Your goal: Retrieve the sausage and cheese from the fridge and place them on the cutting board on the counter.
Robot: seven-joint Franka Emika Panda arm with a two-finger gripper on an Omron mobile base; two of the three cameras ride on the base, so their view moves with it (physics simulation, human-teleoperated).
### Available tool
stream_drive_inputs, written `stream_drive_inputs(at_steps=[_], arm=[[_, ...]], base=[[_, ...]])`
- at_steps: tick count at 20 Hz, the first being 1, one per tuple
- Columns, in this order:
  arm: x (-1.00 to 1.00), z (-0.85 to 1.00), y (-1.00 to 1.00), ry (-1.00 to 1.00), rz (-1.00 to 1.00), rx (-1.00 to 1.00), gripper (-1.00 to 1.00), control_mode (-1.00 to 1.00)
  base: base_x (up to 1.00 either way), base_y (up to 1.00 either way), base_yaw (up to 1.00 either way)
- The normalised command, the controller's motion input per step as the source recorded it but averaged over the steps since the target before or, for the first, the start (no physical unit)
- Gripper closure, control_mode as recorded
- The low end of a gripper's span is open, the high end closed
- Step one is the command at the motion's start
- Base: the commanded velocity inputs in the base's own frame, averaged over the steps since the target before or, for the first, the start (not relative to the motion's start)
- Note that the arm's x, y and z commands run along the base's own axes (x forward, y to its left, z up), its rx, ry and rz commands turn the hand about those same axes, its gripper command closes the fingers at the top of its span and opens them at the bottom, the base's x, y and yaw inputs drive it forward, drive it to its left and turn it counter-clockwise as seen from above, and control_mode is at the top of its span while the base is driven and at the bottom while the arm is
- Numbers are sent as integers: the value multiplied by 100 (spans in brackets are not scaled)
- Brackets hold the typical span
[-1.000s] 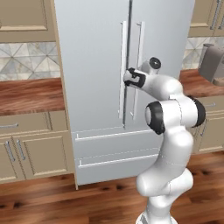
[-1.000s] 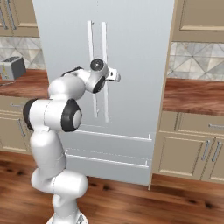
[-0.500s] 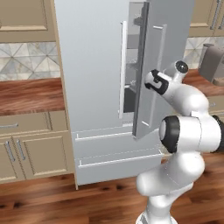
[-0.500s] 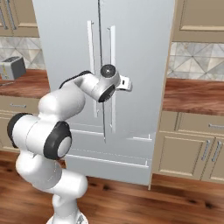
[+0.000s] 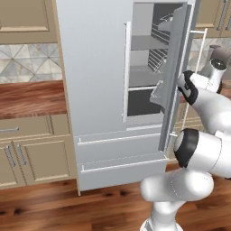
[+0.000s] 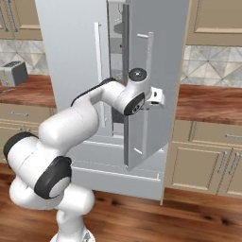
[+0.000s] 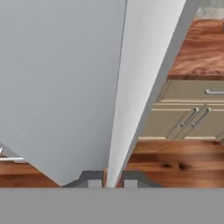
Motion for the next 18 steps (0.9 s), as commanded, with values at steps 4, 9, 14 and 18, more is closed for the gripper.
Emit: stream_drive_inputs(at_steps=[4,9,14,18], arm=[[-49,10,-44,19,0,-4,100,-100],[-83,0,59,16,0,-1,-100,-100],[-84,0,65,8,0,-2,-100,-100],[11,0,100,0,-5,0,-100,-100]], base=[[0,0,0],[0,0,0],[0,0,0],[0,0,0]])
